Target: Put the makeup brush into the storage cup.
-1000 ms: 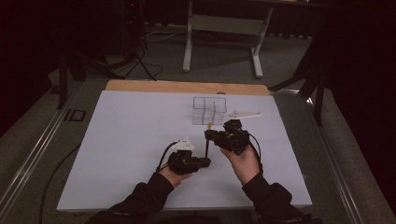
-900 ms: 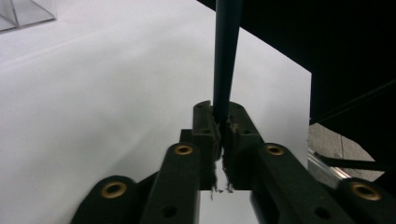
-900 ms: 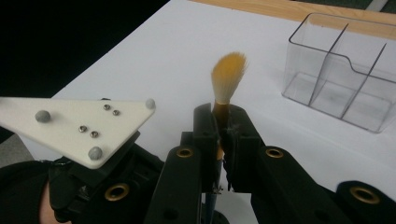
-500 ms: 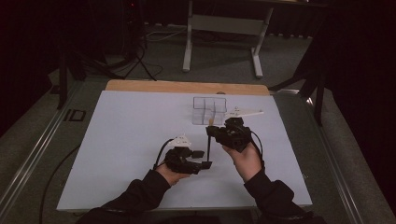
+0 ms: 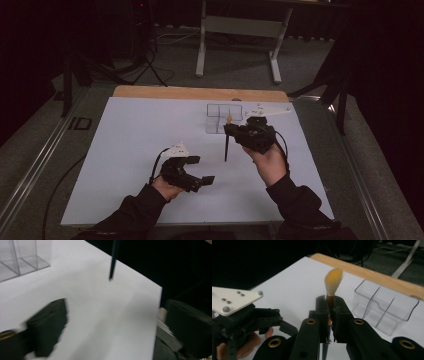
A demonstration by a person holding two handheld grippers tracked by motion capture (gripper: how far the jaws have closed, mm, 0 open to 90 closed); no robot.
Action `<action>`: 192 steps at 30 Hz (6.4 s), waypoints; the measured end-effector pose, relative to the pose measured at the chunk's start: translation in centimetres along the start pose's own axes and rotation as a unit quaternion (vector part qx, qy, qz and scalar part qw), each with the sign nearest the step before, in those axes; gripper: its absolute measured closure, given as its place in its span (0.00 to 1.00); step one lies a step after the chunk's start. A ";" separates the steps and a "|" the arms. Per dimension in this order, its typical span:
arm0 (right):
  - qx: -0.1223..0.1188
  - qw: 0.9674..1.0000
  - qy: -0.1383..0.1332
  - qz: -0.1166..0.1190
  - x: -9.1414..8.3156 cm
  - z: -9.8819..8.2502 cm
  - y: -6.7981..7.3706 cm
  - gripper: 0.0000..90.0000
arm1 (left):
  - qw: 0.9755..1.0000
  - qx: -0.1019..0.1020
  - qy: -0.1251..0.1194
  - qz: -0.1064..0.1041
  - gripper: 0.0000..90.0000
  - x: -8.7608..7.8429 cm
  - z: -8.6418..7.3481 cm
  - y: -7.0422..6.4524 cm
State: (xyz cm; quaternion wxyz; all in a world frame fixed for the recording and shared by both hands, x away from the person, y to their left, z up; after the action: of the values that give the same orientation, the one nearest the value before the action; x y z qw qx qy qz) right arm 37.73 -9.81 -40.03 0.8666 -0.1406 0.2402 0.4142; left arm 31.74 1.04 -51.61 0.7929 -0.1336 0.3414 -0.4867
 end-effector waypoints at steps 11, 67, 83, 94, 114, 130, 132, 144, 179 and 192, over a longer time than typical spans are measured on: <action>-0.021 0.999 -0.026 -0.010 -0.7 3.4 -0.9 0.94 | 1.000 -0.004 -0.003 0.016 0.00 -3.2 -1.5 1.3; -0.026 0.990 -0.016 -0.137 5.0 11.8 -11.4 0.94 | 0.991 -0.016 -0.101 0.088 0.00 -8.6 -4.1 5.6; -0.003 0.989 0.004 -0.145 8.7 9.2 -12.8 0.94 | 0.991 -0.016 -0.103 0.090 0.00 -8.6 -4.2 5.6; 0.011 0.989 0.013 -0.147 10.4 7.5 -13.2 0.94 | 0.991 -0.016 -0.101 0.087 0.00 -8.7 -4.3 5.6; 0.026 0.988 0.034 -0.146 12.6 3.9 -13.7 0.94 | 0.992 -0.021 -0.099 0.080 0.00 -8.5 -4.4 5.6; 0.040 0.988 0.057 -0.136 13.8 1.7 -13.7 0.93 | 0.992 -0.025 -0.095 0.074 0.00 -8.4 -4.5 5.6; 0.041 0.988 0.060 -0.134 13.9 1.4 -13.6 0.93 | 0.993 -0.024 -0.092 0.072 0.00 -8.4 -4.5 5.5; 0.053 0.987 0.073 -0.135 14.2 0.5 -13.5 0.93 | 0.994 -0.024 -0.087 0.066 0.00 -8.3 -4.6 5.4; 0.048 0.992 0.064 -0.095 10.9 -0.8 -11.0 0.10 | 0.993 -0.022 -0.093 0.071 0.00 -8.5 -4.5 5.3; 0.050 0.994 0.062 -0.078 9.0 -4.2 -9.0 0.10 | 0.993 -0.019 -0.093 0.073 0.00 -8.4 -4.4 5.3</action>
State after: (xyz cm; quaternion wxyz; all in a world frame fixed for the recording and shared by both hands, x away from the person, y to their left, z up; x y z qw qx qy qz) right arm 48.40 -11.38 -47.92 0.8859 -0.1404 0.3020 0.3229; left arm 29.90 11.43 -54.21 0.8523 -0.1679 0.2838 -0.4060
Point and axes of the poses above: each handheld gripper's, and its own axes: x roughly forward along the jaws, z roughly out of its top, y roughly to its left, the point moved 9 cm from there along x, roughly forward along the jaws, and after that the axes turned 12 degrees about -x, right-handed, at the moved point
